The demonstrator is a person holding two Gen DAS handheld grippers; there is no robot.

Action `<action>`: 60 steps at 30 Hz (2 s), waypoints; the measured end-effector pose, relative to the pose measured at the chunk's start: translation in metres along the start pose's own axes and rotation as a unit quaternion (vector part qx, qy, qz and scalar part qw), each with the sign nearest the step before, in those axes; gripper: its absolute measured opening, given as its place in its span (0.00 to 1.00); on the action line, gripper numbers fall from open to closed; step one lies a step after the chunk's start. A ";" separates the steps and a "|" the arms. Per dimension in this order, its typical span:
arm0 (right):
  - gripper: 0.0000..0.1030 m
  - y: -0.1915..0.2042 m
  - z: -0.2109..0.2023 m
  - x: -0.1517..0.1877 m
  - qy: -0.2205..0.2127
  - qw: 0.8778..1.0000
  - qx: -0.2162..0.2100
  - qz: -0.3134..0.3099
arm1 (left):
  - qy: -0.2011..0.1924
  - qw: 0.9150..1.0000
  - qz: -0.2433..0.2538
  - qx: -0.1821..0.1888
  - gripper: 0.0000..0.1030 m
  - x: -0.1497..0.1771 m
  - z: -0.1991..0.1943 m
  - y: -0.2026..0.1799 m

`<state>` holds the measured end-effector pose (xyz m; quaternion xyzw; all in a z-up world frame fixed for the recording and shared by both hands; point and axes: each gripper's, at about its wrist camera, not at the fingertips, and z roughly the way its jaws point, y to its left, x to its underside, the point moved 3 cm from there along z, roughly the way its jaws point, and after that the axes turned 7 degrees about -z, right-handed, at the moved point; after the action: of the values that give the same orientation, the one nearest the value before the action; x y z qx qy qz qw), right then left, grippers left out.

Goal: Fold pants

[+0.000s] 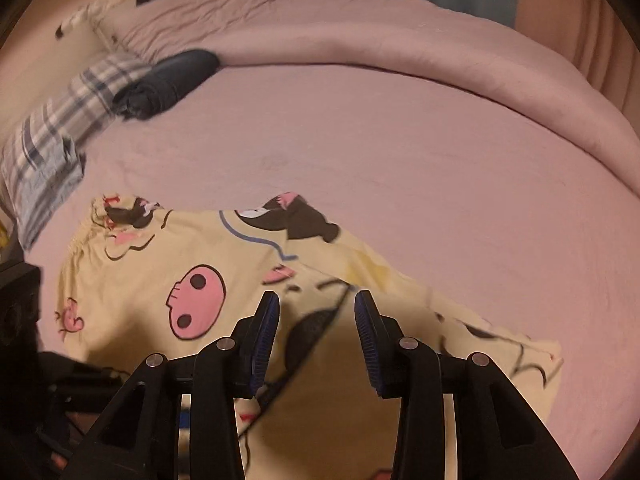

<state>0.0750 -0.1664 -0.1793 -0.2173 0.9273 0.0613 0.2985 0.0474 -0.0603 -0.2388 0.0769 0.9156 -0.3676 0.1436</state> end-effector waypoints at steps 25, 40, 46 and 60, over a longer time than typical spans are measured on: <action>0.07 0.020 0.023 -0.013 -0.004 1.000 -0.014 0.002 | -0.037 0.999 0.003 -0.015 0.10 0.003 -0.013 0.011; 0.42 0.003 0.029 0.006 0.021 0.999 0.005 0.032 | -0.041 0.998 0.049 -0.013 0.31 0.000 -0.023 -0.020; 0.42 -0.007 0.033 0.012 0.006 0.998 -0.012 0.062 | 0.011 1.000 0.016 -0.012 0.28 0.002 0.013 -0.005; 0.44 -0.123 -0.038 0.106 -0.054 0.965 0.048 0.253 | -0.021 1.000 0.003 -0.001 0.40 0.021 -0.042 0.016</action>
<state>0.0324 -0.3252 -0.2083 0.0427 0.9364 0.1017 0.3331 0.0230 -0.0193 -0.2268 0.0722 0.9125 -0.3676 0.1641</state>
